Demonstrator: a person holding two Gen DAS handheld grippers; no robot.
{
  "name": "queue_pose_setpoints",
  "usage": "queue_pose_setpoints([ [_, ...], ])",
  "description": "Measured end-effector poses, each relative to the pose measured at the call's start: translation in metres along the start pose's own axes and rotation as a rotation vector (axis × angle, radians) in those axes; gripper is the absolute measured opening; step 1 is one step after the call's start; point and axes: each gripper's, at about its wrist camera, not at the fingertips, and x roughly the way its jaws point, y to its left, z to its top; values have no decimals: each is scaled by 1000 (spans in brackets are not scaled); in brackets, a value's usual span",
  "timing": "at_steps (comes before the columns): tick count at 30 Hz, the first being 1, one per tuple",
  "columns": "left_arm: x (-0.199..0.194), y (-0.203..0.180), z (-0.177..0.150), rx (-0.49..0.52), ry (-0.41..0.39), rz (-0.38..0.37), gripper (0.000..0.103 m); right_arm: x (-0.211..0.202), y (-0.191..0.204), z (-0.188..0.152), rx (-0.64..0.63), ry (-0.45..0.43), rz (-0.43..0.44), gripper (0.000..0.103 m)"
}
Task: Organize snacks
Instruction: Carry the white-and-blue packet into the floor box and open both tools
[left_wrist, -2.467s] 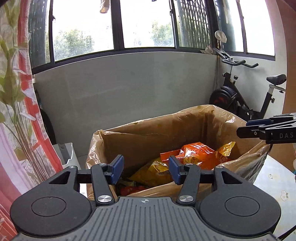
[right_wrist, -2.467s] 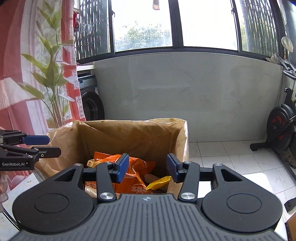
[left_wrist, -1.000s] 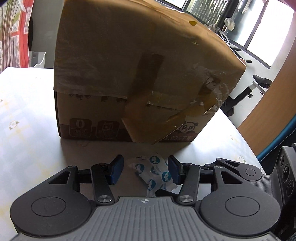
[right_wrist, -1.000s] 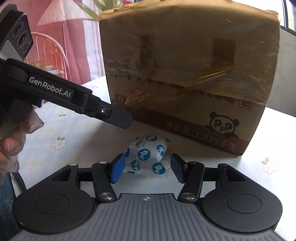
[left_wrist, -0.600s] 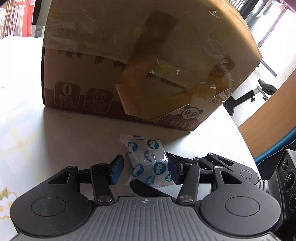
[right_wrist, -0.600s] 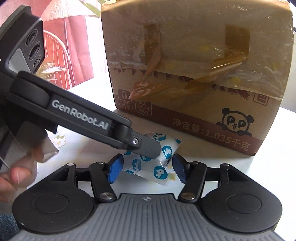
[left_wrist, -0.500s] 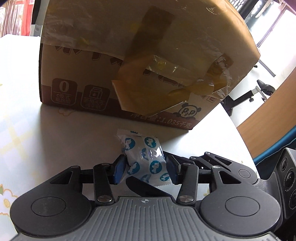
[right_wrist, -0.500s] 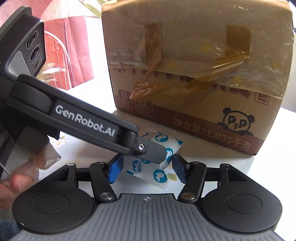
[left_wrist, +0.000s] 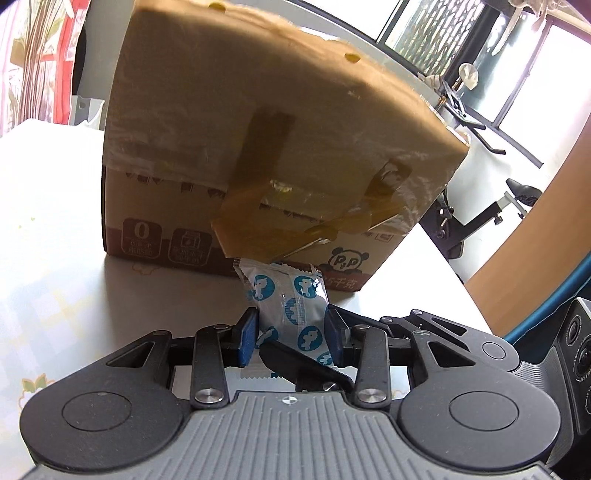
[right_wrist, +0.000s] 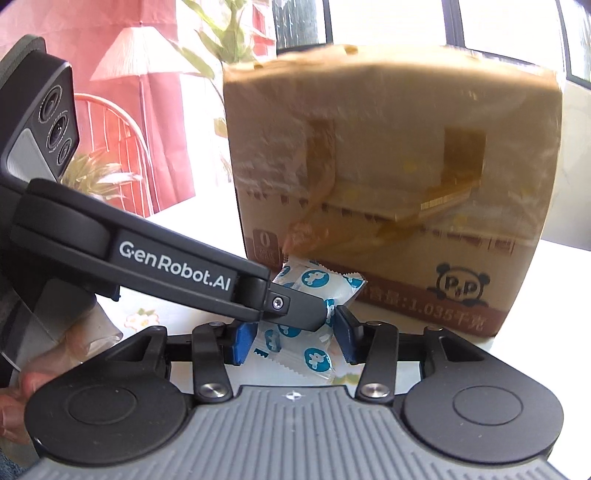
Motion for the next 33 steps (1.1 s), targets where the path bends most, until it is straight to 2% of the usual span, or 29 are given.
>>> queue_pose_setpoints([
  [6,-39,-16,29,57,-102,3,41,-19,10,32,-52,-77,-11,48],
  [16,-79,-43,105,127,-247,-1,41,-39,13,121,-114,-204,0,48],
  [20,-75,-45,135,156,-259,14,41,-30,9,152,-157,-231,-1,48],
  [26,-52,-34,170,131,-215,26,41,8,-5,185,-199,-203,2,48],
  [29,-36,-23,182,84,-185,24,41,28,-14,196,-170,-167,7,47],
  [33,-24,-15,188,81,-175,43,41,44,-25,203,-121,-132,23,47],
])
